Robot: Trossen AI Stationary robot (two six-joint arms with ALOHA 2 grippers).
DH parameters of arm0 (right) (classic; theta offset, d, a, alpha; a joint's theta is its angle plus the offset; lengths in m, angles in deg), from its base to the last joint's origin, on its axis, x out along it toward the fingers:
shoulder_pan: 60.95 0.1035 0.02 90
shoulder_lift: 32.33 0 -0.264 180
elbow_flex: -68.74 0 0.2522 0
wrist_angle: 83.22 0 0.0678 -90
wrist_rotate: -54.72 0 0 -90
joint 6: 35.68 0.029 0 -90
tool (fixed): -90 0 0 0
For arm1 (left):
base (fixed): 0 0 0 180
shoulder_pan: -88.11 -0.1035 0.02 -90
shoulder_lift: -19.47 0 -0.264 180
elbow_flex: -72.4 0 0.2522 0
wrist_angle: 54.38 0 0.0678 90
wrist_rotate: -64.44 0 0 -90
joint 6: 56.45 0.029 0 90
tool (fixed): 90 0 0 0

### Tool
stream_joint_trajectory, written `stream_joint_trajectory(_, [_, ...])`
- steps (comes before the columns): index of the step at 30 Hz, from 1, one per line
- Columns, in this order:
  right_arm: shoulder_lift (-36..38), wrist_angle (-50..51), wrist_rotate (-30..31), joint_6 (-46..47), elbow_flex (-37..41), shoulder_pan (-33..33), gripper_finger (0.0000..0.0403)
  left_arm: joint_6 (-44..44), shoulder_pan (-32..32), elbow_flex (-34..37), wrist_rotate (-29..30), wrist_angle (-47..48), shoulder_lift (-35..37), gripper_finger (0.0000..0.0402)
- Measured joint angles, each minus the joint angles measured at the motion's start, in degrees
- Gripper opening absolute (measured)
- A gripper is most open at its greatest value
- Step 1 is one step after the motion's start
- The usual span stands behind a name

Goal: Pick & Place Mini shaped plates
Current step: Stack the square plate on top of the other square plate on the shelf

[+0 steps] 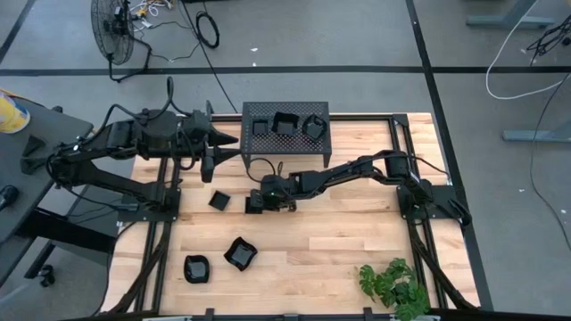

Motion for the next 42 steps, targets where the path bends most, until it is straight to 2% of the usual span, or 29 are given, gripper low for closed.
stream_joint_trajectory(29, [-0.02, 2.38, 0.35, 1.77, 0.02, -0.26, 0.0016, -1.44, 0.00, 0.00, 0.00, 0.00, 0.00, 0.0177])
stream_joint_trajectory(34, [-0.02, 2.34, 0.38, 1.73, 0.04, -0.33, 0.0043, -1.44, 0.00, 0.00, 0.00, 0.02, 0.00, 0.0177])
stream_joint_trajectory(42, [0.00, 2.10, -0.45, 1.69, 0.04, -0.33, 0.0115, -1.44, 0.00, 0.00, 0.00, 0.02, 0.00, 0.0177])
